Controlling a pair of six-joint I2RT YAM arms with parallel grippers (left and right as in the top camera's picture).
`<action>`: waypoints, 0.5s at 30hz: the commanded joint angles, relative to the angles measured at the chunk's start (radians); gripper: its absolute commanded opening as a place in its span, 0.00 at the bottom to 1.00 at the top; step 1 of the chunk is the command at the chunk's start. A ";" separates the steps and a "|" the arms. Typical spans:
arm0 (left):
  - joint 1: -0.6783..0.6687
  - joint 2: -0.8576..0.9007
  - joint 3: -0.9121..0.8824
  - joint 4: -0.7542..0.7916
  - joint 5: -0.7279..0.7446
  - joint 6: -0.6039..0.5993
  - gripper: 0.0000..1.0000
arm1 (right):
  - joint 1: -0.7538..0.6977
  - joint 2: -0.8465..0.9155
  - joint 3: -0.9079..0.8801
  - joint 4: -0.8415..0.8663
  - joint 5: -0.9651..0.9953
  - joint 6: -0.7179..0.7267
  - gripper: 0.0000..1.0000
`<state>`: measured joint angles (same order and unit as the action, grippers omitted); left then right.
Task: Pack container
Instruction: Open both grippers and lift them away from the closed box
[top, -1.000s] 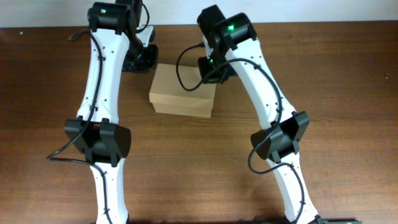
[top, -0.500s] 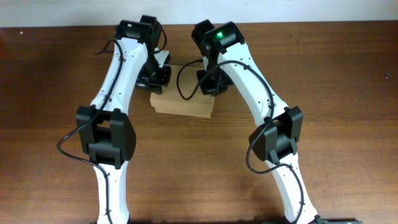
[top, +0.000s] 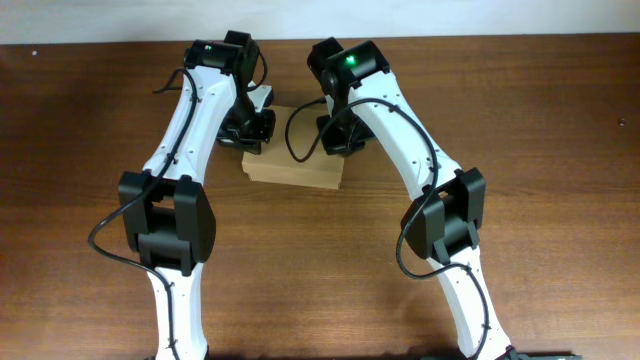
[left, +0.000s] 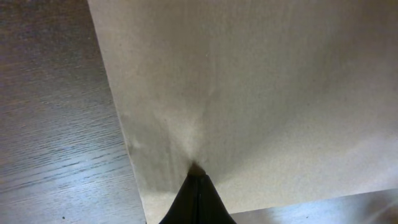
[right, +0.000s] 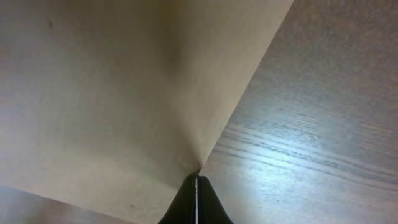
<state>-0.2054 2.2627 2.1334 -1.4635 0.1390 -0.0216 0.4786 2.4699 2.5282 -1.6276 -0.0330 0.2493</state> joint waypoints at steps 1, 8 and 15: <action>0.014 -0.003 0.063 -0.013 -0.087 0.015 0.02 | -0.048 -0.018 0.124 -0.024 0.074 -0.010 0.04; 0.067 -0.062 0.425 -0.051 -0.285 0.015 0.07 | -0.218 -0.101 0.427 -0.071 0.094 -0.005 0.04; 0.185 -0.067 0.663 -0.060 -0.330 0.016 0.14 | -0.427 -0.210 0.444 -0.071 0.093 -0.006 0.04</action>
<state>-0.0669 2.2173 2.7461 -1.5105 -0.1406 -0.0181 0.0952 2.3028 2.9562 -1.6924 0.0425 0.2466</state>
